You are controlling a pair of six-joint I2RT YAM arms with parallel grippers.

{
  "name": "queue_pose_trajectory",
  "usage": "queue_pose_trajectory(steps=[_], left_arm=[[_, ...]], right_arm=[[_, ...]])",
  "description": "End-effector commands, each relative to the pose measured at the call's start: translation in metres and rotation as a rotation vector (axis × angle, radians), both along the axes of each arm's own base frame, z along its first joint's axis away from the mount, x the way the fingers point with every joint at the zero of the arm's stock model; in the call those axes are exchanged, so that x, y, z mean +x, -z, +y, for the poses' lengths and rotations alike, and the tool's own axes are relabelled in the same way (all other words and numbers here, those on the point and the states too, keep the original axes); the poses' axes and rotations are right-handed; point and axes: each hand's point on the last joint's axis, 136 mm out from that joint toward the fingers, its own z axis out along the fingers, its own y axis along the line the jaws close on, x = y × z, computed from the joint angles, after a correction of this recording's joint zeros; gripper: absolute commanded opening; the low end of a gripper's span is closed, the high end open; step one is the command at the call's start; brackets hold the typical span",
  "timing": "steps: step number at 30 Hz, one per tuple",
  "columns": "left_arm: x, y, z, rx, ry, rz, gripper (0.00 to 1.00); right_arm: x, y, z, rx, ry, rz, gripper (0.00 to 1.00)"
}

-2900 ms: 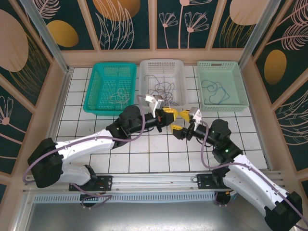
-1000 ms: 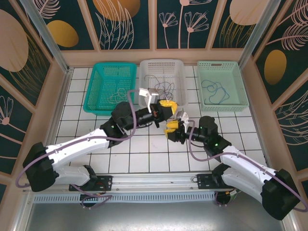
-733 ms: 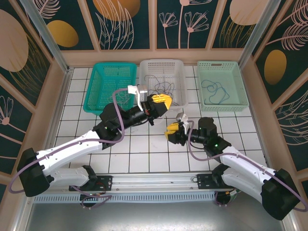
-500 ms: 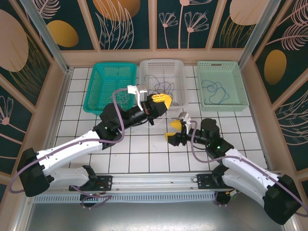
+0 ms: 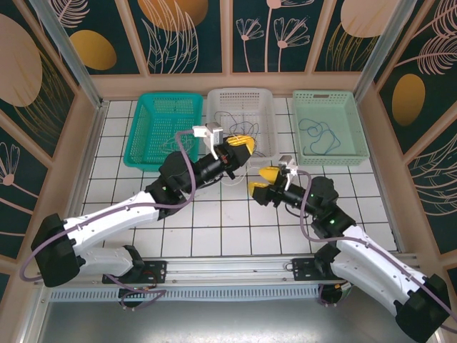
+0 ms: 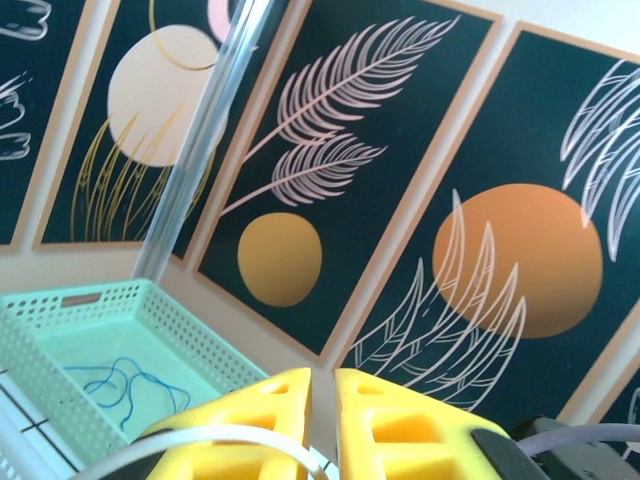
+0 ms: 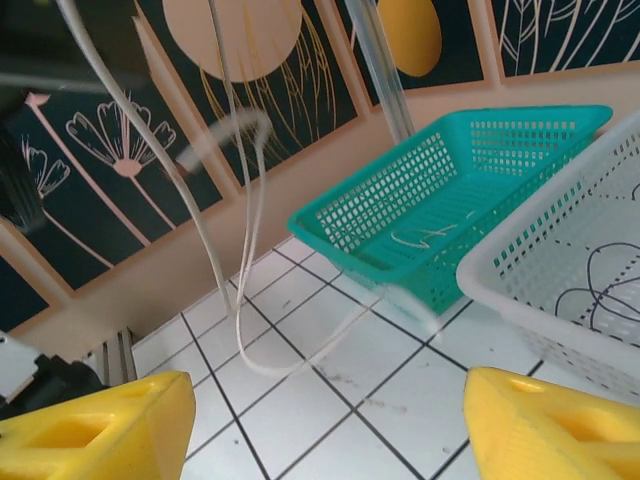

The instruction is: Untangle the cables

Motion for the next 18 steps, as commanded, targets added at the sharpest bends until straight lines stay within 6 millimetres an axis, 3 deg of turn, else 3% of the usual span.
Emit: queue_pose_trajectory(steps=[1, 11, 18], left_arm=[[0.007, -0.009, 0.004, -0.065, -0.039, 0.018, 0.13], [0.01, -0.009, -0.003, -0.093, -0.024, 0.036, 0.13], [0.009, -0.009, -0.003, -0.115, -0.016, 0.042, 0.13]], right_arm=[[0.003, -0.04, 0.003, 0.112, 0.02, -0.051, 0.71], [0.02, -0.044, 0.017, 0.105, 0.038, -0.051, 0.7], [0.039, -0.044, 0.027, 0.074, 0.064, -0.048, 0.58]])
